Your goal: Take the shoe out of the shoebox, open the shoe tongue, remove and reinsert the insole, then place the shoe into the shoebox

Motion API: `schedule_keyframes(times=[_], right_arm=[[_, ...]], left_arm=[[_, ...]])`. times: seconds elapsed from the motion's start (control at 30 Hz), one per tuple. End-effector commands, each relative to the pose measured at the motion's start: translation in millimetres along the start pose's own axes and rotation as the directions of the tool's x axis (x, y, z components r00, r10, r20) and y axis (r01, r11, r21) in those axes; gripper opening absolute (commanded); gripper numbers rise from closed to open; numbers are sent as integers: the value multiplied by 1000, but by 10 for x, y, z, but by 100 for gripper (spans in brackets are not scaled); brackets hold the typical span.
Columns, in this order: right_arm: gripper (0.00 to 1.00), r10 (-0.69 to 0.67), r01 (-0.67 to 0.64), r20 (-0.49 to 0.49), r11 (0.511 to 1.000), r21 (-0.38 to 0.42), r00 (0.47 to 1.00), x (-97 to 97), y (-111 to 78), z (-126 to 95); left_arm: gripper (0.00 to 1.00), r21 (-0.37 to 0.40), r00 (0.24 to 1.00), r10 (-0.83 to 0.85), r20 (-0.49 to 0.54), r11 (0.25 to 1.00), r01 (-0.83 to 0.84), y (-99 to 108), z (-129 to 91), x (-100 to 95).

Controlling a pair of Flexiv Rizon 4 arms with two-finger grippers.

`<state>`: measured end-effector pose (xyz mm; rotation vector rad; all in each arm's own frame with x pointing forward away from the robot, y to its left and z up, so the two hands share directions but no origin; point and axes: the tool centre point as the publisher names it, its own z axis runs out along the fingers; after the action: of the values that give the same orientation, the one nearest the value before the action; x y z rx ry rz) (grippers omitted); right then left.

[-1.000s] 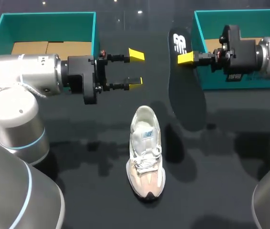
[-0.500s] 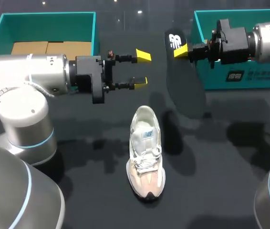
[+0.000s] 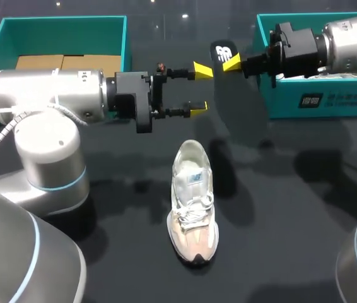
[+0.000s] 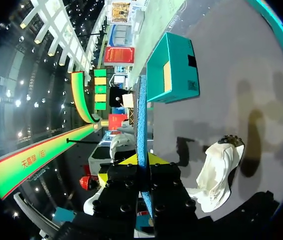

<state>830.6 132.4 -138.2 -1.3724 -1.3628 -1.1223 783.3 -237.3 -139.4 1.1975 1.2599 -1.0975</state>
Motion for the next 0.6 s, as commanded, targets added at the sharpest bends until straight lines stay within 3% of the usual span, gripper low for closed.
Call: schedule_keyframes(times=[0.03, 0.13, 0.17, 0.33, 0.6], right_arm=[[0, 11, -12, -22, 1000, -2, 1000, -69, 123, 137], [0, 26, -27, -28, 999, -19, 999, -74, 148, 164], [0, 33, -34, -28, 999, -26, 999, -79, 154, 169], [0, 53, -55, -37, 997, -47, 998, -99, 172, 171], [0, 53, -55, -37, 997, -47, 998, -99, 172, 171]], left_arm=[[80, 10, 1000, -3, 3, 1000, 3, 145, 263, 26], [63, 11, 1000, -11, 4, 1000, 11, 189, 303, 41], [49, 11, 1000, -12, 4, 1000, 12, 201, 316, 46], [47, -6, 1000, -6, -1, 1000, 6, 238, 380, 70], [32, -21, 1000, -11, -3, 1000, 11, 268, 423, 100]])
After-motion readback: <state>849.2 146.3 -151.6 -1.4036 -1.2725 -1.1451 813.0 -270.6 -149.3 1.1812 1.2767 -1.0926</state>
